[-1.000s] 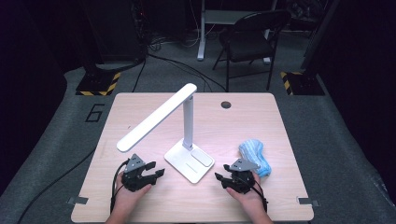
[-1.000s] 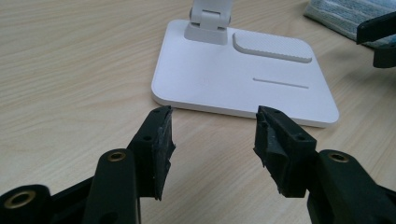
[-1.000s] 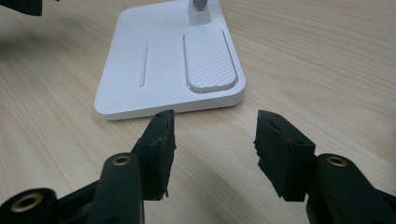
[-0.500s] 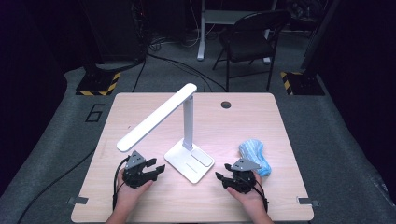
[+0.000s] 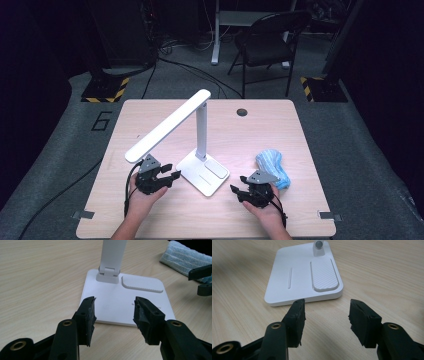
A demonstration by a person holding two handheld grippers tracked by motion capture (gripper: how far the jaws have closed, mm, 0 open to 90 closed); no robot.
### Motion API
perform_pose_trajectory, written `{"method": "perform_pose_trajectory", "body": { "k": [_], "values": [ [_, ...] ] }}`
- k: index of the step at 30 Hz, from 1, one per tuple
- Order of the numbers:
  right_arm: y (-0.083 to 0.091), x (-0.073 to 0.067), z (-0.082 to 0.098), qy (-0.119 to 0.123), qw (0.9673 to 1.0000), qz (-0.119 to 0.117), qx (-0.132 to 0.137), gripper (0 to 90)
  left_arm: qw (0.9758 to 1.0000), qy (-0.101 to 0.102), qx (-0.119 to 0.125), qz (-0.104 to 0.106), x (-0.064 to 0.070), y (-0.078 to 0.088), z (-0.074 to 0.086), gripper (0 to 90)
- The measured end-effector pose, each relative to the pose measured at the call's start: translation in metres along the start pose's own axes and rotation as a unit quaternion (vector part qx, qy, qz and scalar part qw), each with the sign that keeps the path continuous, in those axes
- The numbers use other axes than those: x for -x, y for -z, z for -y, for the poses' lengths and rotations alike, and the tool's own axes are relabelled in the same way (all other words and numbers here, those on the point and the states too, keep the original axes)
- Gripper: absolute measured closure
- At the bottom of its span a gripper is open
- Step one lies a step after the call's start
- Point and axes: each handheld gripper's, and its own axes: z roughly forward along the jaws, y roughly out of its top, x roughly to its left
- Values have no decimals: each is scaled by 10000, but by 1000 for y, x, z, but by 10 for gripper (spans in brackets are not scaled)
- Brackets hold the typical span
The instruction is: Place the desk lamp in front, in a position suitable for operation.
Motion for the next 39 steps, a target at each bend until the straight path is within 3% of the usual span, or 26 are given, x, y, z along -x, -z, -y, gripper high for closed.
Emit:
{"method": "perform_pose_trajectory", "body": {
  "k": [9, 12, 14, 27, 31, 35, 39],
  "values": [
    [-2, 2, 0, -112, 9999, -67, -47, 473, 9998, -24, -123, 168, 5, -17, -24, 510],
    [-2, 1, 0, -111, 9999, -81, -92, 473, 9999, -72, -65, 118, 5, -20, -29, 511],
    [-2, 1, 0, -123, 9999, -77, -63, 473, 9996, 38, -106, 241, 5, -24, -35, 506],
    [-4, 3, -1, -160, 9998, -102, -4, 470, 9998, 34, 17, 192, 7, -42, -58, 453],
    [-4, 4, -2, -203, 9997, -121, -36, 468, 9997, 45, -53, 229, 5, -47, -63, 448],
    [-5, 5, -2, -224, 9997, -129, -11, 464, 9999, 64, 13, 130, 5, -53, -68, 442],
    [-5, 6, -2, -253, 9996, -148, -40, 462, 9999, 9, -90, 113, 6, -61, -73, 428]
  ]
}}
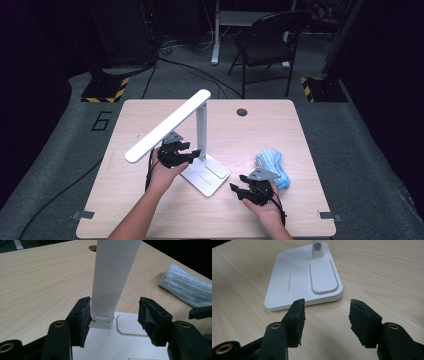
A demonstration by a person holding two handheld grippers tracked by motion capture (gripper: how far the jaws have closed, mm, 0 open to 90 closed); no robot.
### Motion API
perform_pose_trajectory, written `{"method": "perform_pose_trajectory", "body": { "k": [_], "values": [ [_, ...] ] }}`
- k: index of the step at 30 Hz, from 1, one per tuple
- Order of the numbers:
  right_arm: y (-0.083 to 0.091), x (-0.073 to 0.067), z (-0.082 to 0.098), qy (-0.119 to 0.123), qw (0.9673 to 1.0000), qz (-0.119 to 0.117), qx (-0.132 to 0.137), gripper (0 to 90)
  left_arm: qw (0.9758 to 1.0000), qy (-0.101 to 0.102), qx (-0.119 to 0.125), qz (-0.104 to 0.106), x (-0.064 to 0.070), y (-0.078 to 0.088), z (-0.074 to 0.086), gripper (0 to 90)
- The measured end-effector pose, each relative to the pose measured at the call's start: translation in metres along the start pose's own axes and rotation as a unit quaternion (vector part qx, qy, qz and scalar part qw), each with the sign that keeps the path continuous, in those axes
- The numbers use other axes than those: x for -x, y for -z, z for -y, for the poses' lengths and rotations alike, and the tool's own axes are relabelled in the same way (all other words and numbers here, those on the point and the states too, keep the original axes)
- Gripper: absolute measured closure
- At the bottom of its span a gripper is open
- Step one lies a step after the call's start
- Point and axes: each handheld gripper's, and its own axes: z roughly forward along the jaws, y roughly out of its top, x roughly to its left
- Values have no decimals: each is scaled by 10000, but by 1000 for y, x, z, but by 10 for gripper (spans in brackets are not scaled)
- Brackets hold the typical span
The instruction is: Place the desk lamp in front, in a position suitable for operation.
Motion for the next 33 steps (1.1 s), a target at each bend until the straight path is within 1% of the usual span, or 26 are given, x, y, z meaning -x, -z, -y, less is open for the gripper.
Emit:
{"method": "perform_pose_trajectory", "body": {
  "k": [1, 3, 4, 5, 7, 8, 9, 12, 13, 14, 15, 17, 18, 19, 20, 23, 24, 26, 27, 30, 33],
  "values": [
    [0, 1, 0, 6, 10000, -20, 13, 462, 10000, 0, 0, 0, 0, 0, 0, 428],
    [0, 1, 0, 13, 10000, -3, 26, 461, 10000, -32, 34, -54, 1, -6, -5, 420],
    [1, 0, 0, -58, 10000, -8, 12, 461, 10000, -38, 27, -33, 1, -8, -6, 417],
    [1, 0, 0, -58, 10000, -8, 12, 461, 10000, -38, 27, -33, 1, -8, -6, 410],
    [1, 2, 0, -53, 10000, -20, 61, 460, 10000, -71, -22, -40, 1, -13, -10, 406],
    [1, 2, 0, -42, 10000, -17, 83, 459, 9999, -60, 32, -75, 2, -15, -11, 406],
    [1, 2, 0, -55, 10000, -34, 70, 459, 10000, -26, 9, -40, 2, -16, -12, 405],
    [1, 3, 0, -64, 9999, -44, 64, 457, 9999, -42, 27, -88, 3, -21, -13, 405],
    [1, 3, 0, -70, 9999, -45, 73, 457, 9999, -50, 24, -144, 3, -22, -14, 405],
    [1, 3, 0, -76, 9999, -49, 74, 457, 9999, -61, 36, -125, 3, -23, -15, 404],
    [1, 3, 0, -81, 9999, -71, 75, 457, 9998, -90, 35, -154, 3, -23, -15, 403],
    [0, 3, 0, -76, 9999, -59, 49, 457, 9997, -74, 69, -220, 2, -25, -17, 403],
    [0, 3, 0, -73, 9999, -61, 49, 457, 9998, -54, 77, -202, 2, -26, -18, 403],
    [0, 3, 0, -70, 9999, -59, 50, 457, 9998, -75, 74, -195, 1, -27, -18, 403],
    [0, 3, 0, -31, 10000, -63, 52, 456, 9997, -63, 87, -242, 1, -27, -19, 403],
    [-1, 2, 0, -41, 10000, -68, 34, 457, 9998, -56, 66, -203, 1, -29, -21, 405],
    [-1, 2, 0, -46, 10000, -68, 39, 457, 9996, -71, 93, -264, 1, -30, -21, 406],
    [-1, 2, 0, -43, 10000, -73, 34, 456, 9996, -73, 103, -264, 1, -31, -21, 416],
    [-1, 2, 0, -46, 10000, -73, 33, 457, 9998, -48, 79, -181, 1, -31, -21, 422],
    [-2, 2, 0, -44, 10000, -68, 33, 456, 9998, -4, 89, -184, 0, -34, -20, 454],
    [-2, 3, -1, -51, 10000, -69, 28, 456, 9998, -36, 87, -169, 1, -35, -20, 473]
  ]
}}
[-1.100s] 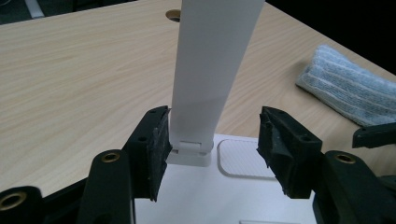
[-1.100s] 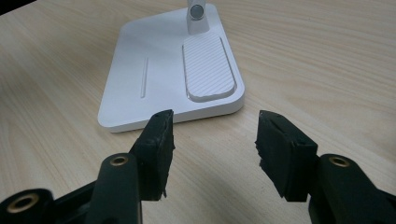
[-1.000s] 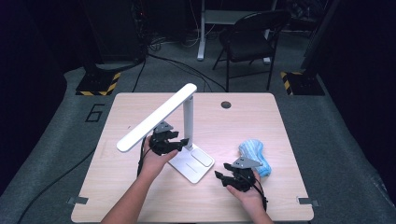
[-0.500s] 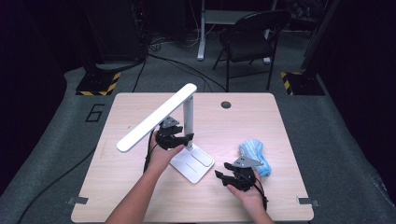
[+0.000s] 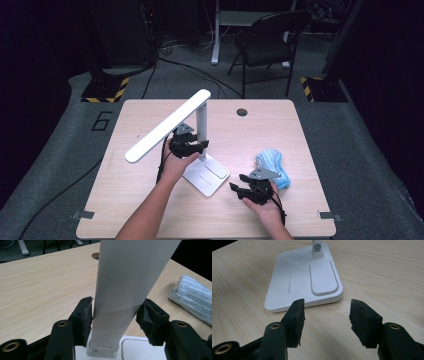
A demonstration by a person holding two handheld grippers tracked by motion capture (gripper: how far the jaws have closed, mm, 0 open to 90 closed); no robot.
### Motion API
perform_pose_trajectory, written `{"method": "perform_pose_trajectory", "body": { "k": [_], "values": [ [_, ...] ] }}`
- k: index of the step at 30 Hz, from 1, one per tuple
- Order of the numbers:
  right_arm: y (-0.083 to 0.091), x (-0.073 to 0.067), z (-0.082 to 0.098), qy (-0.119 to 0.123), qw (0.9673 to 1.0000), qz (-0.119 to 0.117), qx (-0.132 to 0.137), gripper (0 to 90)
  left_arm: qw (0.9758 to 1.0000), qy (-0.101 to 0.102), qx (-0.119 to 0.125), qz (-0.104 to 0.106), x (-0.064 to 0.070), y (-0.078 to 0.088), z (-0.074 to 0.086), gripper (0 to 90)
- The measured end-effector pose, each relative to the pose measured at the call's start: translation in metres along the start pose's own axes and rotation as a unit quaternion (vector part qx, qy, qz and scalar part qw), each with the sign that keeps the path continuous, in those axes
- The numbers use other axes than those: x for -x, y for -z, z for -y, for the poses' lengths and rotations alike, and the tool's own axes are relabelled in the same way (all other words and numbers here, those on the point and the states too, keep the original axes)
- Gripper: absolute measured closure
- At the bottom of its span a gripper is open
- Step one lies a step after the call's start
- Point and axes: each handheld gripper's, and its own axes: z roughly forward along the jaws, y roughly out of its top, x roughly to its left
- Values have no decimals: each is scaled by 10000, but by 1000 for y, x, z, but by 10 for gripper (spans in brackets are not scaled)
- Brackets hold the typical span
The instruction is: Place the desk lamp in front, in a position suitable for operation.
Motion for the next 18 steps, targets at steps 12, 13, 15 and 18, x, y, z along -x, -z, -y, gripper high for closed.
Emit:
{"method": "perform_pose_trajectory", "body": {
  "k": [12, 13, 15, 18],
  "values": [
    [0, 0, 0, -51, 10000, 11, 10, 455, 9998, -75, 19, -161, 3, -5, 0, 492],
    [-1, 0, 0, -61, 10000, 8, 12, 455, 9997, -120, 7, -211, 4, -4, 0, 496],
    [-1, 0, -1, -48, 10000, -17, 3, 455, 9997, -121, 32, -207, 5, -5, 0, 504],
    [-1, 0, -1, -40, 10000, -28, -12, 455, 9994, -189, 17, -282, 7, -4, 0, 511]
  ]
}}
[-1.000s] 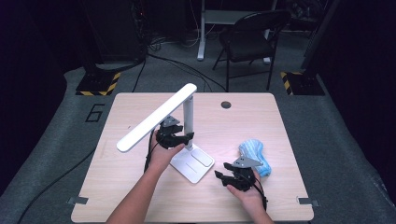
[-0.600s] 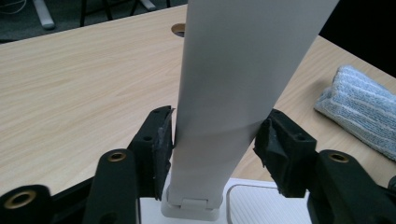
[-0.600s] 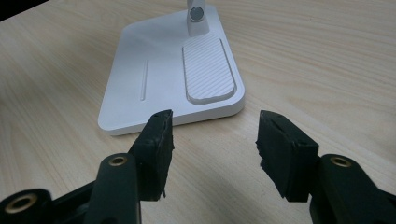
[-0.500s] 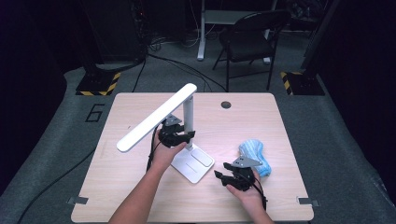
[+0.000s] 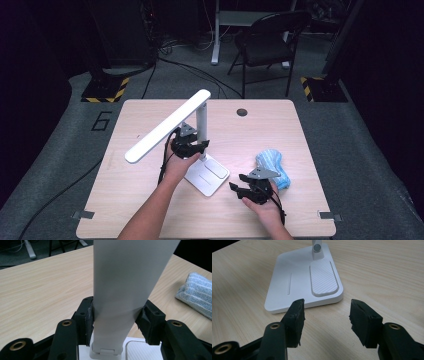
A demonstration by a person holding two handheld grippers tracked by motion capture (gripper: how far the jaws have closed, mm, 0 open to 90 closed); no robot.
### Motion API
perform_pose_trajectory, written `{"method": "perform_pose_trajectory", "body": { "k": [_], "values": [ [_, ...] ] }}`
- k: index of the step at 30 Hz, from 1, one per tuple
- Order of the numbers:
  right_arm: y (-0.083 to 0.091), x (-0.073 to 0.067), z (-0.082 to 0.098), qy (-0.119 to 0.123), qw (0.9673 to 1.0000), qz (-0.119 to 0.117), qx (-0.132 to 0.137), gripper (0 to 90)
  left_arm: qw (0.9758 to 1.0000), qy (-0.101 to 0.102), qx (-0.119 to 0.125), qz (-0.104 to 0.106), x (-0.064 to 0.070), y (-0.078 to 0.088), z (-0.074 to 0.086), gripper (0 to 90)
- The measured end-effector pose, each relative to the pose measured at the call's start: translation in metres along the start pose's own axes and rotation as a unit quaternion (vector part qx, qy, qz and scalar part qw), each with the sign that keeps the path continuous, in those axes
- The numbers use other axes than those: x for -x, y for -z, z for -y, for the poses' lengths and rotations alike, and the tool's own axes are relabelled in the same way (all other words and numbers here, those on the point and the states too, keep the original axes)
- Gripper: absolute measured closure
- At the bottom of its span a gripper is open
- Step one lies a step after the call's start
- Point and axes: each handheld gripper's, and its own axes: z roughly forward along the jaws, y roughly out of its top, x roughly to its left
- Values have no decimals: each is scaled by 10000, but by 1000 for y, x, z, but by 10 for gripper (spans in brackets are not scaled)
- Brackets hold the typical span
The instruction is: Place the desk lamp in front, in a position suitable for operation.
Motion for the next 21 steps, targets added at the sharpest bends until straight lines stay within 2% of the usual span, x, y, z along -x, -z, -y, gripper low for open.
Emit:
{"method": "perform_pose_trajectory", "body": {
  "k": [2, 3, 4, 5, 7, 9, 13, 18, 21],
  "values": [
    [0, 0, 0, -2, 10000, 13, 2, 455, 10000, -7, -7, 58, 1, 0, 0, 516],
    [0, 0, 0, 18, 10000, 7, 3, 455, 10000, -32, 21, 11, 2, 0, 0, 516],
    [0, 0, 0, 23, 10000, 5, 2, 455, 9999, -96, -43, 76, 2, 1, 0, 517],
    [0, 0, 0, 22, 10000, 2, 1, 454, 9999, -98, -17, 18, 3, 1, 0, 518],
    [-1, 0, 0, 37, 10000, -14, -3, 454, 9999, -118, -20, 48, 3, 2, 1, 519],
    [-1, 0, 0, 35, 10000, -10, 4, 453, 9997, -161, -46, 178, 4, 3, 1, 519],
    [-1, -1, 0, -1, 10000, -22, -17, 451, 9996, -216, -28, 165, 7, 5, 3, 520],
    [-3, -4, 0, 44, 10000, -42, -79, 449, 9992, -257, 12, 304, 9, 9, 7, 521],
    [-4, -5, 0, 40, 10000, -42, -81, 449, 9992, -286, 39, 279, 11, 11, 9, 521]
  ]
}}
